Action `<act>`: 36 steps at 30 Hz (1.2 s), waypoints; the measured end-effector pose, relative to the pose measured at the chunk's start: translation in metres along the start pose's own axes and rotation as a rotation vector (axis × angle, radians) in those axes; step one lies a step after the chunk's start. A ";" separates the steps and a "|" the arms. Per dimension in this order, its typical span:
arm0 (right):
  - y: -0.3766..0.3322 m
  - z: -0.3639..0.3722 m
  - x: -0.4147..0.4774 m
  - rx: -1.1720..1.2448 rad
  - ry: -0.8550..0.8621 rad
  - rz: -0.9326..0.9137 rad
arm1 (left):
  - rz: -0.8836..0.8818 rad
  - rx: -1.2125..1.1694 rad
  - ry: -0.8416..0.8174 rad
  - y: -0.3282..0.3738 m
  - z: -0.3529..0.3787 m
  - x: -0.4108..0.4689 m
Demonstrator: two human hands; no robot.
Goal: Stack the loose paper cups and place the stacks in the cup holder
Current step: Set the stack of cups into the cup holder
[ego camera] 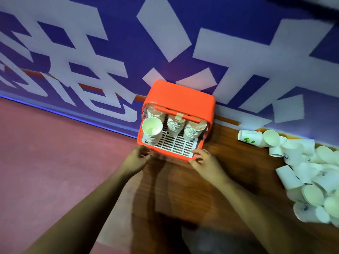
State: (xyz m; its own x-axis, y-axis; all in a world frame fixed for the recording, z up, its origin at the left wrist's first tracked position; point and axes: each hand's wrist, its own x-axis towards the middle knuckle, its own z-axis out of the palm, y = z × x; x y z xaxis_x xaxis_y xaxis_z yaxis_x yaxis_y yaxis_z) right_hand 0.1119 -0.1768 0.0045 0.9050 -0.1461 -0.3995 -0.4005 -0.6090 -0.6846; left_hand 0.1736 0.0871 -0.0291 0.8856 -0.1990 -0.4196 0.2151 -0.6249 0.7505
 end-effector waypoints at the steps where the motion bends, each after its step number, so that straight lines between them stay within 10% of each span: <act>1: 0.016 -0.015 -0.005 -0.074 0.022 0.027 | 0.027 0.039 -0.057 0.006 0.007 -0.002; 13: 0.152 -0.180 0.010 -0.333 0.342 0.177 | 0.250 0.014 -0.484 0.163 0.160 0.030; 23: 0.216 -0.227 0.065 -0.439 0.400 0.108 | 0.350 0.461 -0.256 0.272 0.279 0.123; 36: 0.235 -0.217 0.072 -0.652 0.444 -0.016 | 0.362 0.752 -0.243 0.246 0.344 0.159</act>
State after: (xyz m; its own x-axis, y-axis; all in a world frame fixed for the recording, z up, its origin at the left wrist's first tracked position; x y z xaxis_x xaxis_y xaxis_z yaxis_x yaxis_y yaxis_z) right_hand 0.1139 -0.5002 -0.0529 0.9374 -0.3479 -0.0178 -0.3470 -0.9277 -0.1378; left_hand 0.2259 -0.3578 -0.0863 0.7164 -0.5842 -0.3815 -0.4678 -0.8078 0.3587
